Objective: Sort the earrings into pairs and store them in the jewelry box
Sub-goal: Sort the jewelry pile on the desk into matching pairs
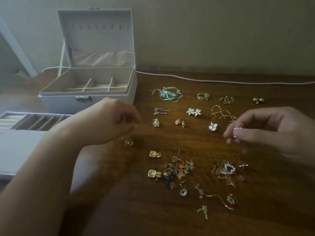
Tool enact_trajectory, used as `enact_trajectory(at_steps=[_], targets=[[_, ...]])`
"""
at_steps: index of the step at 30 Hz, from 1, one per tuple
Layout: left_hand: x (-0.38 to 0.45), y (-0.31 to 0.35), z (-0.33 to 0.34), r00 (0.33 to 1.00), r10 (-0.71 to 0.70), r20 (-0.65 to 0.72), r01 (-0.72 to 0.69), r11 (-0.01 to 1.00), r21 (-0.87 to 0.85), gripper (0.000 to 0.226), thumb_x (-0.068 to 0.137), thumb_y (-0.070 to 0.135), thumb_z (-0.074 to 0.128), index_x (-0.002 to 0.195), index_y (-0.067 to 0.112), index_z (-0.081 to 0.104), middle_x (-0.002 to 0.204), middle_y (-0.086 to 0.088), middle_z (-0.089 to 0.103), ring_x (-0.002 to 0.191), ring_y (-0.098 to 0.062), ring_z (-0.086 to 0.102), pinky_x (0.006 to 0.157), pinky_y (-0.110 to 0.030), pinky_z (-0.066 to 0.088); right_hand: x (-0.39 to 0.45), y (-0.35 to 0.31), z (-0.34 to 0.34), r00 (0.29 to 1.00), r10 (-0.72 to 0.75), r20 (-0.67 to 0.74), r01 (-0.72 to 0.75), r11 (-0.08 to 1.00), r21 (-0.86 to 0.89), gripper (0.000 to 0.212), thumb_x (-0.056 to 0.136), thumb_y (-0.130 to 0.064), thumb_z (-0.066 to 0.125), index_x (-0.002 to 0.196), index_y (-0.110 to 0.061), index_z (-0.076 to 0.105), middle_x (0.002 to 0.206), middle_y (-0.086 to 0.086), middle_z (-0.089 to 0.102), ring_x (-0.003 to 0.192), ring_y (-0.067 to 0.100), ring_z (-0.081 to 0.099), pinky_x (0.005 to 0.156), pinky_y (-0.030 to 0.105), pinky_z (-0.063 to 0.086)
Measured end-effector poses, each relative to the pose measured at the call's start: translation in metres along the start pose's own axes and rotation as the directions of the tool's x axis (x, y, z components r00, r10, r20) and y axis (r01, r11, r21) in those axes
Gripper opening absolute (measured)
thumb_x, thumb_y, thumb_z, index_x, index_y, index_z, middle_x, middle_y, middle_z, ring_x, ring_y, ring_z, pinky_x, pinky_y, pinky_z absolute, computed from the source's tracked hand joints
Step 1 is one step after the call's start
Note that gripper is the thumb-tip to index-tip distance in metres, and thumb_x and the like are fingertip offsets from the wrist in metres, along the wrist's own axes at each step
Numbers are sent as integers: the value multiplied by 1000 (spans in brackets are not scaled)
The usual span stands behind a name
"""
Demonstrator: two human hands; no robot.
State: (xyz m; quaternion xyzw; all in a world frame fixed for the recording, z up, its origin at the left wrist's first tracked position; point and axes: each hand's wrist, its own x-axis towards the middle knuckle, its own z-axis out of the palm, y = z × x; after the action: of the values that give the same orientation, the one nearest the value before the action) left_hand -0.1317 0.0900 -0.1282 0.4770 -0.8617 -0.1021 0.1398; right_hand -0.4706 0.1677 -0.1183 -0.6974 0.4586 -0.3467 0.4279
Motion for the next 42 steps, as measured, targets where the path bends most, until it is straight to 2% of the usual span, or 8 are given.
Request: enact_trajectory(at_steps=[5, 7, 10, 17, 23, 33, 39, 42], targets=[[4, 28, 18, 985, 174, 21, -174, 985, -14, 16, 85, 40, 62, 100, 38, 67, 86, 20, 58, 77, -2, 57, 68, -24, 47, 1, -5, 15, 995, 80, 62, -94, 959, 266, 34, 56, -44, 86, 72, -18, 70, 76, 14, 71, 65, 23, 68, 51, 26, 52], [4, 46, 27, 956, 286, 59, -285, 958, -27, 21, 89, 45, 58, 108, 37, 65, 93, 22, 55, 87, -1, 57, 74, -28, 51, 0, -5, 11, 996, 88, -18, -89, 994, -65, 20, 67, -41, 78, 78, -27, 68, 73, 6, 72, 59, 16, 67, 53, 23, 52], [4, 61, 37, 903, 423, 82, -421, 906, -38, 24, 94, 41, 59, 115, 33, 64, 102, 22, 52, 100, 0, 52, 85, -30, 50, -6, -8, 5, 1000, -4, -13, -4, 802, -598, 10, 80, -42, 62, 89, -44, 62, 73, -19, 68, 65, 0, 64, 53, 15, 45], [6, 60, 41, 893, 450, 17, -449, 893, -29, 25, 95, 39, 58, 117, 31, 65, 110, 17, 56, 105, -4, 55, 86, -34, 51, -10, -9, -3, 962, 136, 235, 76, 697, -714, 10, 80, -45, 64, 88, -52, 65, 99, -40, 57, 92, -12, 57, 72, 13, 47], [6, 59, 41, 890, 456, 29, -455, 890, -35, 28, 94, 41, 55, 119, 31, 64, 110, 17, 57, 103, -4, 56, 84, -34, 52, -7, -6, 3, 955, 184, 231, 61, 642, -764, 26, 74, -59, 65, 98, -50, 65, 90, -24, 63, 87, -6, 56, 72, 26, 52], [6, 58, 42, 890, 455, 44, -454, 891, -32, 27, 94, 41, 55, 118, 32, 63, 109, 18, 57, 103, 0, 54, 84, -32, 52, -10, -9, 21, 979, 66, 193, 144, 451, -881, 26, 82, -66, 50, 99, -47, 56, 85, -23, 56, 81, -3, 48, 70, 20, 39], [5, 56, 41, 892, 452, 28, -451, 892, -32, 30, 93, 46, 53, 119, 35, 63, 109, 23, 53, 101, 2, 54, 81, -26, 52, -14, -13, -24, 995, -86, 46, 98, 855, -510, 14, 82, -44, 70, 78, -31, 64, 73, -9, 68, 64, 9, 65, 56, 16, 48], [5, 56, 41, 892, 453, 12, -452, 891, -46, 29, 93, 46, 52, 118, 36, 63, 112, 23, 51, 102, 3, 54, 82, -21, 50, -12, -3, -47, 959, -207, -192, 170, 967, -190, 18, 82, -23, 62, 81, -5, 59, 76, 13, 71, 72, 27, 71, 55, 36, 55]])
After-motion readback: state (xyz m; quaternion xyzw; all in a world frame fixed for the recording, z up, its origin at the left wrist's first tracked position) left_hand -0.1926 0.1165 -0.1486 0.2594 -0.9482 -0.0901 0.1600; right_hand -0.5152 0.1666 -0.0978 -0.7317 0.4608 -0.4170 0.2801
